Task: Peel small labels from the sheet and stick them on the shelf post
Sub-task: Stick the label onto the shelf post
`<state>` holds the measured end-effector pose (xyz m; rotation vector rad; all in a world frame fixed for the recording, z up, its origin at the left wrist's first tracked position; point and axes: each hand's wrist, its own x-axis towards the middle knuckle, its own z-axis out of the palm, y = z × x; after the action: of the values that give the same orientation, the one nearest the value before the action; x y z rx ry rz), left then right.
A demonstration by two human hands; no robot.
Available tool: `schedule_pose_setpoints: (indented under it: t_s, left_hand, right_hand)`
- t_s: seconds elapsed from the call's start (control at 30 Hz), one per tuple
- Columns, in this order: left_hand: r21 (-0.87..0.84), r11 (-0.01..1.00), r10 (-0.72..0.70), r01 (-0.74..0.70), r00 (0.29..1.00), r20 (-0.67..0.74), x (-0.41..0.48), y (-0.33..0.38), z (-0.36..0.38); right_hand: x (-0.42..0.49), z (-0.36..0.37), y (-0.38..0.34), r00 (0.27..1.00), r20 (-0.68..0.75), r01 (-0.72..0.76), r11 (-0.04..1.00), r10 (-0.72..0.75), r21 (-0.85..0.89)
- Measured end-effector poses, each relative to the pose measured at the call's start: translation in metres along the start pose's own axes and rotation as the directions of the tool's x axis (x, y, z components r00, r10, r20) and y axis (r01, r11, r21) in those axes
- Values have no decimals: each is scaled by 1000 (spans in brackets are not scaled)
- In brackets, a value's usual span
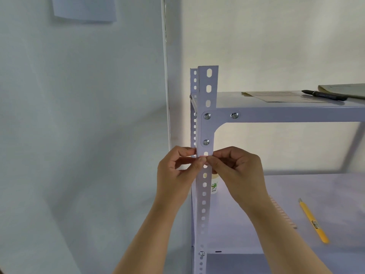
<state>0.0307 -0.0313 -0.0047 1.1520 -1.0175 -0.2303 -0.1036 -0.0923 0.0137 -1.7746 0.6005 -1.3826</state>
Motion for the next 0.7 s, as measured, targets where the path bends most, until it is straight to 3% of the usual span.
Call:
schedule_pose_setpoints:
  t_s: [0.3, 0.53, 0.7]
  left_hand:
    - [-23, 999, -30, 34, 991, 130, 6, 1, -15]
    - [121, 988, 59, -91, 968, 246, -5, 3, -24]
    - [241, 955, 94, -175, 944, 316, -11, 4, -33]
  right_hand:
    - [-1, 0, -3, 996, 27, -87, 994, 85, 65]
    - [-18, 8, -2, 988, -6, -151, 983, 153, 105]
    - [-37, 13, 1, 976, -49, -211, 977, 211, 13]
